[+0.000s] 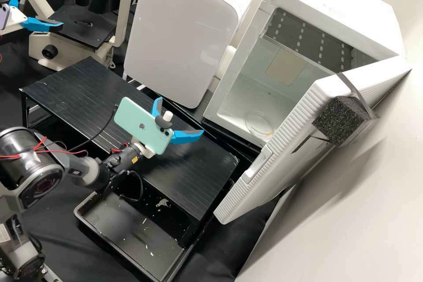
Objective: Take the petri dish out of the incubator
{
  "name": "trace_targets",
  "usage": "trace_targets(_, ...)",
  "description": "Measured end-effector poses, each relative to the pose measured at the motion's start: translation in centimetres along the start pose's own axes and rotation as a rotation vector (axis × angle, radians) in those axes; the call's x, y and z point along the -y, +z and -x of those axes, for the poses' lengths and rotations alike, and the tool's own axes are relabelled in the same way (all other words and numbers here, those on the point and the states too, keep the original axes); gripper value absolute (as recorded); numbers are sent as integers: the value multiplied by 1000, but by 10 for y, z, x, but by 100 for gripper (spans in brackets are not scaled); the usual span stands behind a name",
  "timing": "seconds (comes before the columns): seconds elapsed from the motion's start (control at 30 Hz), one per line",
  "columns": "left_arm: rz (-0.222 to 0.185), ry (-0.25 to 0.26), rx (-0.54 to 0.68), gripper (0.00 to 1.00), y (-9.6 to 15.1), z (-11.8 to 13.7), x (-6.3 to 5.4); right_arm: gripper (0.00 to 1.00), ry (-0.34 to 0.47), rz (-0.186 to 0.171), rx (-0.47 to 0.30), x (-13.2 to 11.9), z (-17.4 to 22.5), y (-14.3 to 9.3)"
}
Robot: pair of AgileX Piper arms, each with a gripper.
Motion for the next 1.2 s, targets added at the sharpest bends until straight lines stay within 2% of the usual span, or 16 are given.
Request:
trace_targets(0.13,0,0,0,100,0,0,0,100,77,-15,12,-19,11,17)
trace_targets(0.27,0,0,0,100,0,0,0,100,148,2,49,-38,13,32)
trace_targets(0.33,0,0,0,100,0,0,0,100,194,13,73,-52,7,43)
trace_targets(0.5,0,0,0,100,0,0,0,100,251,28,88,-71,-14,60)
trace_targets(0.67,0,0,0,100,0,0,0,100,261,41,91,-84,-43,68)
trace_targets(0.8,0,0,0,100,0,0,0,100,243,35,108,-90,-67,74)
trace_targets(1.03,0,0,0,100,0,0,0,100,178,25,154,-87,-108,84)
trace_targets(1.2,0,0,0,100,0,0,0,100,184,28,151,-91,-124,88)
